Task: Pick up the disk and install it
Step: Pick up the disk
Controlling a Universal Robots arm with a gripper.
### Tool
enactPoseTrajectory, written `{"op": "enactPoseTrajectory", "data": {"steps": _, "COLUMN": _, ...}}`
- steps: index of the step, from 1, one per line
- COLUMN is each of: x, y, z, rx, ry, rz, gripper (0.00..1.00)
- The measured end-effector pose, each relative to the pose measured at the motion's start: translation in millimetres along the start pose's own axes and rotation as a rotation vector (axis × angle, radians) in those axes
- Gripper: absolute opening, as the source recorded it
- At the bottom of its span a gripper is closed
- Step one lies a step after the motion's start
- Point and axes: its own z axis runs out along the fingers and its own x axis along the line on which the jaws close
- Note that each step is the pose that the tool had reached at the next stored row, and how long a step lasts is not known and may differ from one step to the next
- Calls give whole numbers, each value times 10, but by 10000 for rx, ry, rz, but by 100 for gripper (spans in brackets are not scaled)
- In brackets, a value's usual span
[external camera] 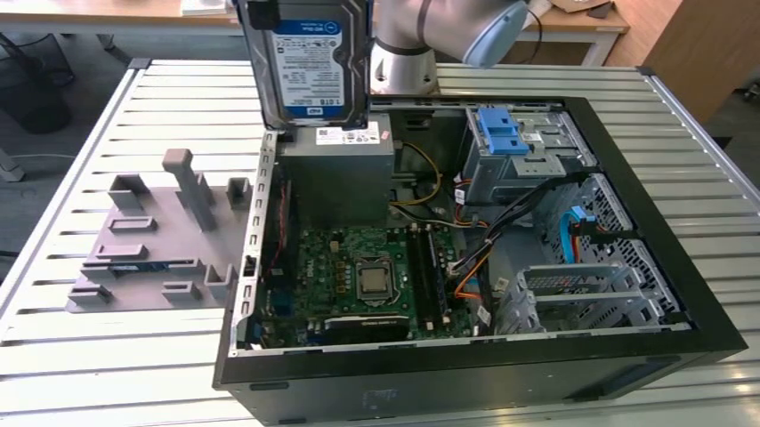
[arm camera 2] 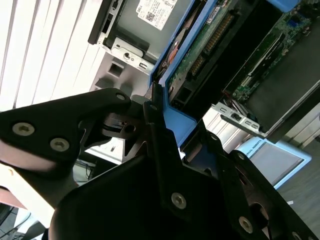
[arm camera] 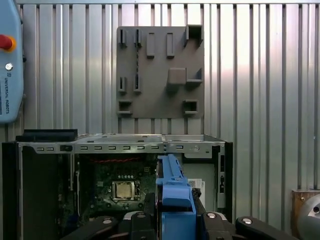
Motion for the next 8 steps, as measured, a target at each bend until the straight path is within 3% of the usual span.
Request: {"op": "enactPoseTrajectory", "data": {"steps": 8, "x": 73, "y": -181, "z": 1, "rx": -3, "ry": 0, "rz": 0, "gripper": 36}}
